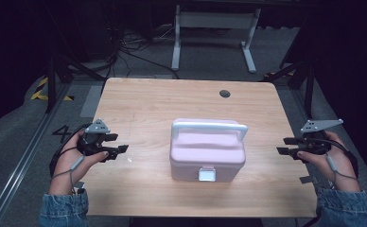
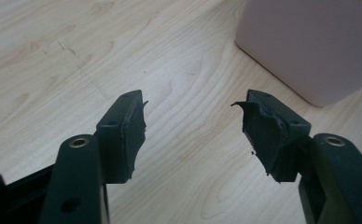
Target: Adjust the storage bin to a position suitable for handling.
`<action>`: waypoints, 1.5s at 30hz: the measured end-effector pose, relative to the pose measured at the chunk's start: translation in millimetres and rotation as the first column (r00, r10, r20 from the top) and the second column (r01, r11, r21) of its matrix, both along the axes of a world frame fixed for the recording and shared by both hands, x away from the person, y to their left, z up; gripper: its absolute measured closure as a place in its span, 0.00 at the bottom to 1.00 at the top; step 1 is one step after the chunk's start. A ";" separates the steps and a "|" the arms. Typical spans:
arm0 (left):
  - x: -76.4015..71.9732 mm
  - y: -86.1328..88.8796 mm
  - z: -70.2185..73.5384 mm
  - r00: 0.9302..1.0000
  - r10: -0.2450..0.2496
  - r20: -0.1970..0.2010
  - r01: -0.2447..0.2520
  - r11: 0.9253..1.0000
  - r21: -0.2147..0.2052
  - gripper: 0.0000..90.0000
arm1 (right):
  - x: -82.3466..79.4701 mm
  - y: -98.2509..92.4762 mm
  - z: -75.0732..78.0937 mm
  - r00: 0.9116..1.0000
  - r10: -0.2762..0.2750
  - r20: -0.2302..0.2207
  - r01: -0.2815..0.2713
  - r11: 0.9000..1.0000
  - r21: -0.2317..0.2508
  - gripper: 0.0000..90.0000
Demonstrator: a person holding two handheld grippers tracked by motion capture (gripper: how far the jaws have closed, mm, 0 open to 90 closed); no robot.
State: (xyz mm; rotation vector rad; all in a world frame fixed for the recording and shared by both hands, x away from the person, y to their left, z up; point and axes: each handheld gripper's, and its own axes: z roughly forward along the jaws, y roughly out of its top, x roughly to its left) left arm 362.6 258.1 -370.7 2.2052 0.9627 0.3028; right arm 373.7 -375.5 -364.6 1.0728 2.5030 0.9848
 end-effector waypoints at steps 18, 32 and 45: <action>0.0 -26.3 17.1 0.997 -0.050 0.058 0.053 0.998 -0.040 0.43 | -2.1 1.5 -0.9 1.000 -0.006 0.011 0.006 1.000 0.013 0.53; 4.0 -72.1 30.2 0.977 -0.183 0.110 0.195 0.975 -0.106 0.42 | -10.5 2.9 -7.5 1.000 -0.017 0.007 0.017 1.000 0.019 0.52; 9.8 -105.1 31.6 0.966 -0.219 0.135 0.241 0.953 -0.184 0.42 | -16.4 3.8 -10.7 1.000 -0.022 0.003 0.022 1.000 0.018 0.52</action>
